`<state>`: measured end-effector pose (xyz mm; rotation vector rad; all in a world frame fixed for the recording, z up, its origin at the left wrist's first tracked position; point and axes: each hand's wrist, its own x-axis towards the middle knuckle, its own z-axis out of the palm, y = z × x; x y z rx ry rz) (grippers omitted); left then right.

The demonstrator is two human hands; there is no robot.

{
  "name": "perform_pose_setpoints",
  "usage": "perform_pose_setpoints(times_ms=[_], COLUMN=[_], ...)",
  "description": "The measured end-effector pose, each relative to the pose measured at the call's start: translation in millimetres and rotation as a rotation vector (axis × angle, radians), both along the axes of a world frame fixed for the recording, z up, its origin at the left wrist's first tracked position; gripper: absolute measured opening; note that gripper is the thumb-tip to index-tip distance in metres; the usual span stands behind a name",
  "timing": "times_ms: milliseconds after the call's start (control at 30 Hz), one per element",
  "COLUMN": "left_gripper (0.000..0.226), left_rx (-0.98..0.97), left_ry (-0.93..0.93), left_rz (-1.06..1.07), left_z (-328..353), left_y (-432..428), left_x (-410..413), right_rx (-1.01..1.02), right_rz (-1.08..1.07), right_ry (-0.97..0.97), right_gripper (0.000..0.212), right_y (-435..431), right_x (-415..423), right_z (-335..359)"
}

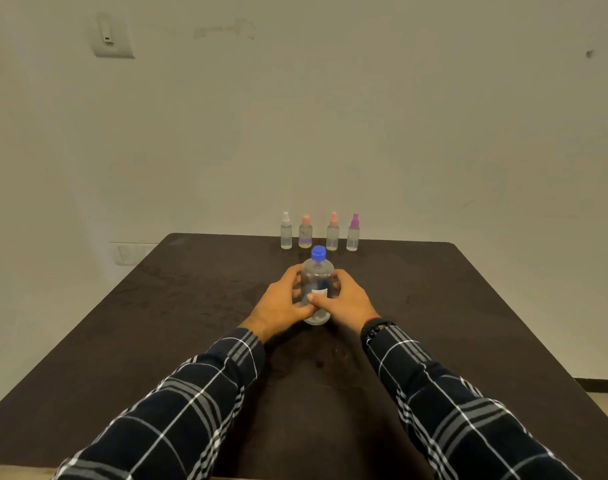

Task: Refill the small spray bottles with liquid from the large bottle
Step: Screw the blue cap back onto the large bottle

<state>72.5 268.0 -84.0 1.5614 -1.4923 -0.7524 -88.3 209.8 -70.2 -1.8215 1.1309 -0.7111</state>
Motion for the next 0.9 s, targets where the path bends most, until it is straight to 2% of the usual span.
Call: perform_pose_setpoints(times_ms=[233,400,633,900], left_gripper=[0.082,0.091,0.079,0.071], left_rx=[-0.027,0.006,0.025,0.050], left_ry=[0.032,0.030,-0.077,-0.108], left_rz=[-0.039,-0.068,-0.080,-0.051], left_z=[-3,-8,-24,-16], left_y=[-27,-57,-98,-140], left_x=[-16,-24,3,21], right_rx=[-0.028,-0.098,-0.058,-0.007], right_rz=[-0.030,-0.165,-0.379,-0.515], right_ry=[0.022,0.013,0.010,0.056], right_gripper=[0.057,0.054,0.073,0.069], right_y=[-27,-73,-179,-254], right_x=[-15,-34,-60,-78], right_z=[6,18,32,28])
